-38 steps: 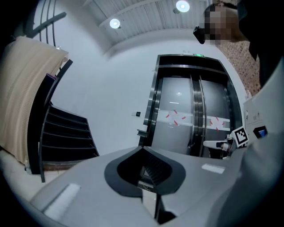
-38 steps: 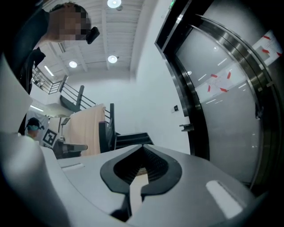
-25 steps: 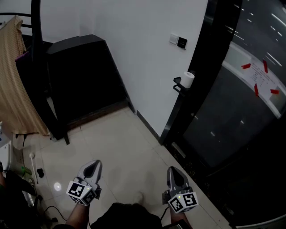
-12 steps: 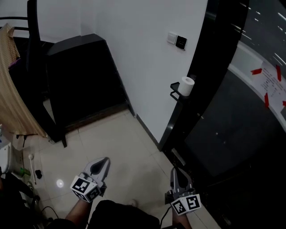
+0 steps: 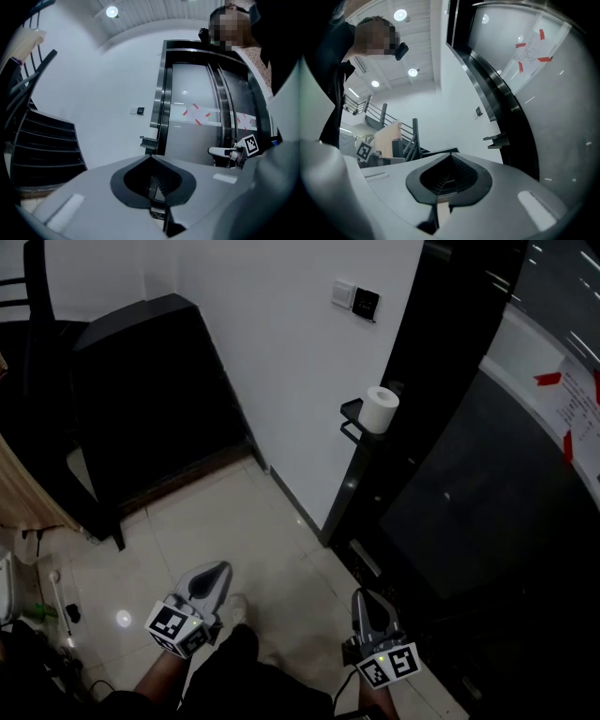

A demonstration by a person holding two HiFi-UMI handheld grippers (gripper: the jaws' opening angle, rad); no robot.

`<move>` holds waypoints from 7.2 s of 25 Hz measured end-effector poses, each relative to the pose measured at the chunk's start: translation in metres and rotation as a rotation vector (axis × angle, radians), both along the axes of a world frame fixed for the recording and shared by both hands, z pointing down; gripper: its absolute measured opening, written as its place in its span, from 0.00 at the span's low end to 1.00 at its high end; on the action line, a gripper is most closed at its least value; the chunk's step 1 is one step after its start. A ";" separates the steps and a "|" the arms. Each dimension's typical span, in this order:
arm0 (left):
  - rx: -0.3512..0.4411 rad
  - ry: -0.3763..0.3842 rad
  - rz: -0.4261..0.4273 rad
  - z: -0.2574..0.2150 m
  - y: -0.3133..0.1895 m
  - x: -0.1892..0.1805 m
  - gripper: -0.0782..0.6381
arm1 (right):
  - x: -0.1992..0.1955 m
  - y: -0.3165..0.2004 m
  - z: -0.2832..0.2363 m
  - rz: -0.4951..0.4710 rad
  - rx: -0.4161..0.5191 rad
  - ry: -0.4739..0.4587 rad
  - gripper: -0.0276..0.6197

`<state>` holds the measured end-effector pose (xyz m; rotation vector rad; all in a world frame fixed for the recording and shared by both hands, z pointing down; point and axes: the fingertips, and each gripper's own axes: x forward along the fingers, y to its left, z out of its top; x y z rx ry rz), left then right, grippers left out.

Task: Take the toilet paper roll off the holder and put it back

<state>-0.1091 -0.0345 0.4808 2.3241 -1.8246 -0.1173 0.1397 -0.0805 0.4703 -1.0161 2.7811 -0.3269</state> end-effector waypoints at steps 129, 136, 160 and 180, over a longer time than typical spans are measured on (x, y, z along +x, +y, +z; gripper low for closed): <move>0.108 0.002 0.335 -0.041 -0.303 -0.029 0.11 | 0.011 -0.214 -0.044 0.489 0.051 0.162 0.76; 0.100 0.045 0.288 -0.040 -0.282 0.002 0.11 | 0.036 -0.214 -0.039 0.452 0.038 0.165 0.76; 0.118 -0.003 0.341 -0.040 -0.296 0.006 0.11 | 0.041 -0.242 -0.026 0.489 -0.025 0.000 0.76; 0.081 0.026 0.312 -0.028 -0.334 -0.084 0.11 | 0.023 -0.321 0.016 0.640 -0.293 -0.513 0.77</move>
